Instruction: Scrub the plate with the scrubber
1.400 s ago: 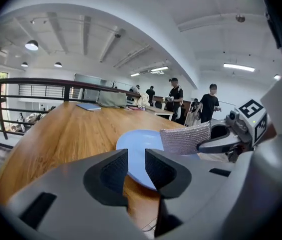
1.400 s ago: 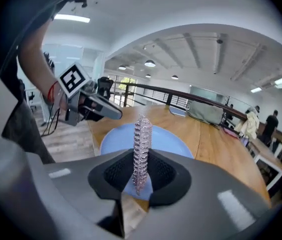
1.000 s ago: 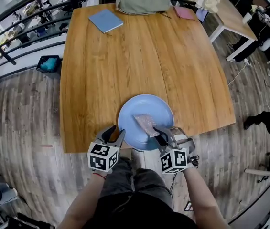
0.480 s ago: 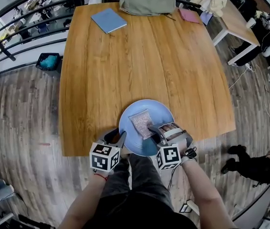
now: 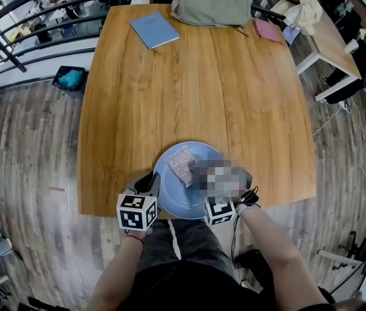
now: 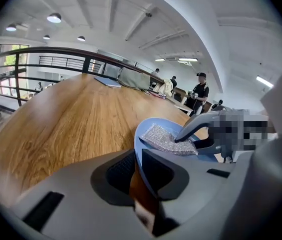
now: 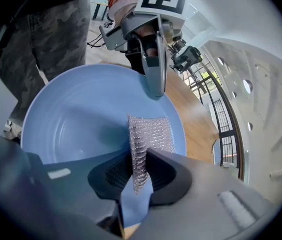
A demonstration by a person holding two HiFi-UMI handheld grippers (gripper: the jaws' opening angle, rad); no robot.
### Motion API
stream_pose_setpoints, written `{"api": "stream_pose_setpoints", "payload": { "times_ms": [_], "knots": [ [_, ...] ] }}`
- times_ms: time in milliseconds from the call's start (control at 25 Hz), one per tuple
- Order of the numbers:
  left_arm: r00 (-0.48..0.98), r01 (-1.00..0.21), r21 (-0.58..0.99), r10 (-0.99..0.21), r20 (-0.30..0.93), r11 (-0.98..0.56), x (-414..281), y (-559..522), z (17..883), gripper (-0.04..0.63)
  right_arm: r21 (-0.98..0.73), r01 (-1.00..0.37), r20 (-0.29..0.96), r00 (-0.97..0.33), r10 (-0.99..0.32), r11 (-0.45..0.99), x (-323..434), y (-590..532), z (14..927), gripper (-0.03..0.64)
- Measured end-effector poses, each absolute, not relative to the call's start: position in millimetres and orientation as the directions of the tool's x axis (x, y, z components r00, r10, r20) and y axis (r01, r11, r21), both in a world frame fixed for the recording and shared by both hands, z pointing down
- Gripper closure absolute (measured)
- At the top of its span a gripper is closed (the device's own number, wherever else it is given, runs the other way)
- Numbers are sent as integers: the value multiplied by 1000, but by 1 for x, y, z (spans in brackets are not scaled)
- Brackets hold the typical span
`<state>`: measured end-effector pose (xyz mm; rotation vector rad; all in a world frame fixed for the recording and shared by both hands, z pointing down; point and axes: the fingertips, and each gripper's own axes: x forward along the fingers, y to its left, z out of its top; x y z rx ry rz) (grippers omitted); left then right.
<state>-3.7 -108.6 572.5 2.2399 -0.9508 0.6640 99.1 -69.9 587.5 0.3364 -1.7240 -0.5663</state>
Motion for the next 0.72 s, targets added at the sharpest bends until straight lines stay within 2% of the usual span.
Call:
{"api": "stream_pose_setpoints", "payload": {
  "times_ms": [280,560,720],
  "knots": [
    [566,-794,306,-452,690,-526,-1,-124,573,560,545,176,834,-216,-508,820,114,-97,589,532],
    [627,-727,383,-323,709,-570,8,-99,573,529,554,199,829,-225,-513,808,123,-104,588,532],
    [651,-719,477,-249,718,-505,11,-88,577,522,557,187,825,-231,-515,809,125,-107,587,534]
  ]
}}
